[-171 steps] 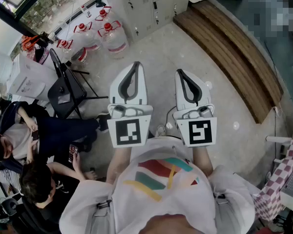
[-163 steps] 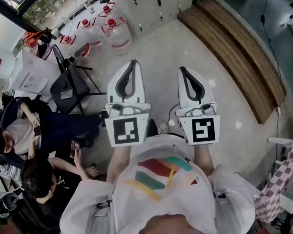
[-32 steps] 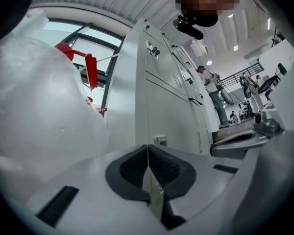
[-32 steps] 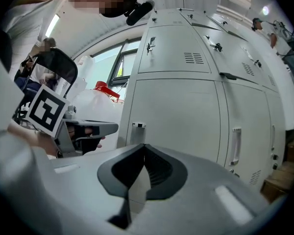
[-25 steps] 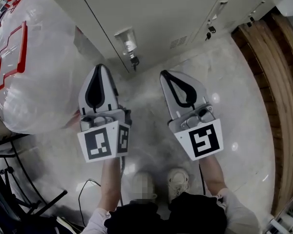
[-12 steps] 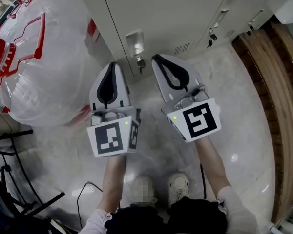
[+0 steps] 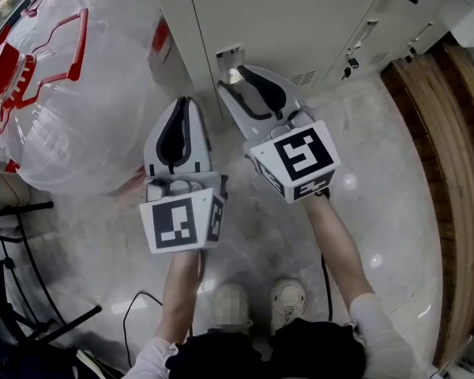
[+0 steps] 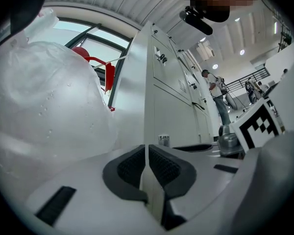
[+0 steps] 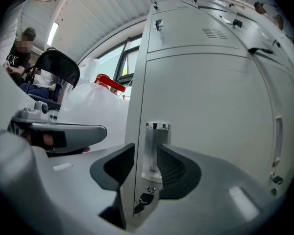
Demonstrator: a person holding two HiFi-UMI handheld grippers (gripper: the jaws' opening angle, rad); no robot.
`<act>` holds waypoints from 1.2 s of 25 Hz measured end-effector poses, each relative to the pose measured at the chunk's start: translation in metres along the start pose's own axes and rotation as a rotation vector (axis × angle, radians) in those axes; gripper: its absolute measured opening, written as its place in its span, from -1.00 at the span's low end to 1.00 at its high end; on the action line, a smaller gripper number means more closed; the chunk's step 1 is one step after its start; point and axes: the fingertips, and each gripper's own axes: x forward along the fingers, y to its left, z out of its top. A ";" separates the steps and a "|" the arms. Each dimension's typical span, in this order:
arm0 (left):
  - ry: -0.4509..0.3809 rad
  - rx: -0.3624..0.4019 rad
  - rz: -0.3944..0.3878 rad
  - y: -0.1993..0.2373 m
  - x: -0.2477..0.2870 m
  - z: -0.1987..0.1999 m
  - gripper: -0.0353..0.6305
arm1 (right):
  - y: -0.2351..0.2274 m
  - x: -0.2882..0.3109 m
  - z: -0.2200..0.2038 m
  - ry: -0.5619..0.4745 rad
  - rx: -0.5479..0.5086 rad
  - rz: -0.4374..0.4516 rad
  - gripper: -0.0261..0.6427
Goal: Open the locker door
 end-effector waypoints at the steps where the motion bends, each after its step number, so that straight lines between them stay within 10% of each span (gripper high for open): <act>1: -0.001 0.001 0.000 0.000 -0.001 0.000 -0.84 | 0.000 0.003 -0.001 0.006 0.009 0.007 -0.53; 19: 0.005 -0.038 -0.053 0.004 -0.006 -0.002 -0.60 | 0.016 0.004 -0.007 0.040 0.022 0.108 -0.44; 30: 0.070 -0.056 -0.276 -0.034 -0.015 0.002 -0.47 | 0.019 -0.046 -0.008 0.037 -0.044 0.096 -0.58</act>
